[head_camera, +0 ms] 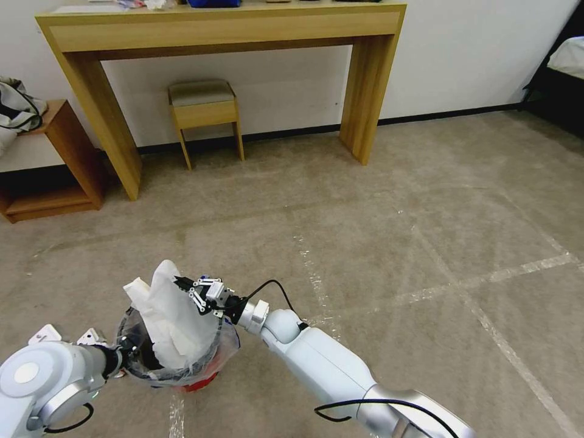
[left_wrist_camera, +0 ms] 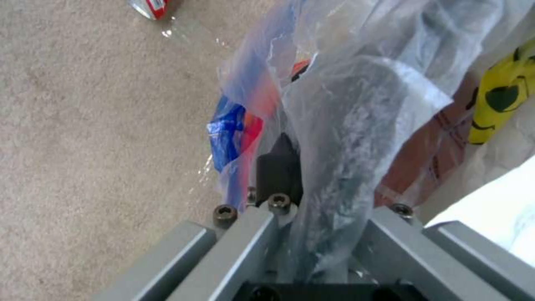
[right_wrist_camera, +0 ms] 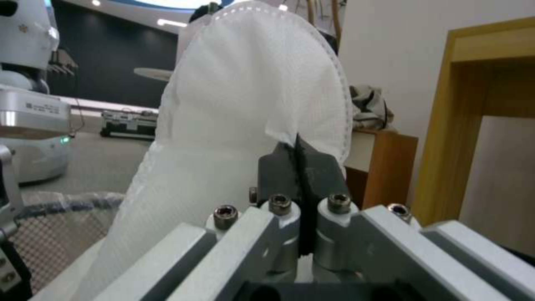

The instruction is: Pick up the trash bin and place the garbage on the floor into it.

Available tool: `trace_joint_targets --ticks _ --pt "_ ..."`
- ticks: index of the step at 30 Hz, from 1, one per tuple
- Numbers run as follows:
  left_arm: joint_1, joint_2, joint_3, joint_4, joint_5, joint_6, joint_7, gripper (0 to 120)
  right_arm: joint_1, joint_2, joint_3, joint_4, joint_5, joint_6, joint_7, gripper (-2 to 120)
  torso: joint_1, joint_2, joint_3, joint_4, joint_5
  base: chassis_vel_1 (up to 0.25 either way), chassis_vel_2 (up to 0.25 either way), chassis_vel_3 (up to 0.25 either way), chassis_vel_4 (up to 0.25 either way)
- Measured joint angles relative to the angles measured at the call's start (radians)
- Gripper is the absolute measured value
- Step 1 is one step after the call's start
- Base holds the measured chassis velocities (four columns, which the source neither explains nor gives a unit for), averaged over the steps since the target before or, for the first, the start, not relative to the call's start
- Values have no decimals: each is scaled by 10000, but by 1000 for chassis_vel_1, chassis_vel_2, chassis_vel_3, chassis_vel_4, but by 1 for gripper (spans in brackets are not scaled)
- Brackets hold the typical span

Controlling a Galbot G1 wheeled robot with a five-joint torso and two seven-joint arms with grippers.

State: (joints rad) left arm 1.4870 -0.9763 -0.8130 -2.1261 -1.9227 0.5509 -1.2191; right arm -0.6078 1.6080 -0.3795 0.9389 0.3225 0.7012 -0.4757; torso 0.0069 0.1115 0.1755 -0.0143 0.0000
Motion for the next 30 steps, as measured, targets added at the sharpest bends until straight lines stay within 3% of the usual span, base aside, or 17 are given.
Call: trace_joint_targets --ticks 12,18,22,26,29,30 --pt "3 3 -16 -22 5 -52 0 0 19 0 -165 210 194 -207 -291 2 0 0 0 0 0 0 0 0 0" --pt "-6 20 -5 -6 2 -52 4 0 131 1 -201 355 511 -397 -359 22 0 0 1 0 0 0 0 0 0" --pt "-8 47 -7 -3 -2 -51 6 0 276 0 -170 354 558 -415 -265 42 0 0 0 0 0 0 0 0 0" --pt "-7 60 -15 -3 -7 -51 6 0 298 0 -170 354 550 -419 -244 50 0 0 1 0 0 0 0 0 0" --pt "-18 75 -17 2 -29 -51 6 0 313 0 -178 354 524 -419 -190 67 0 0 1 0 0 0 0 0 0" --pt "-18 75 -17 2 -29 -51 6 0 313 0 -178 354 524 -419 -190 67 0 0 1 0 0 0 0 0 0"
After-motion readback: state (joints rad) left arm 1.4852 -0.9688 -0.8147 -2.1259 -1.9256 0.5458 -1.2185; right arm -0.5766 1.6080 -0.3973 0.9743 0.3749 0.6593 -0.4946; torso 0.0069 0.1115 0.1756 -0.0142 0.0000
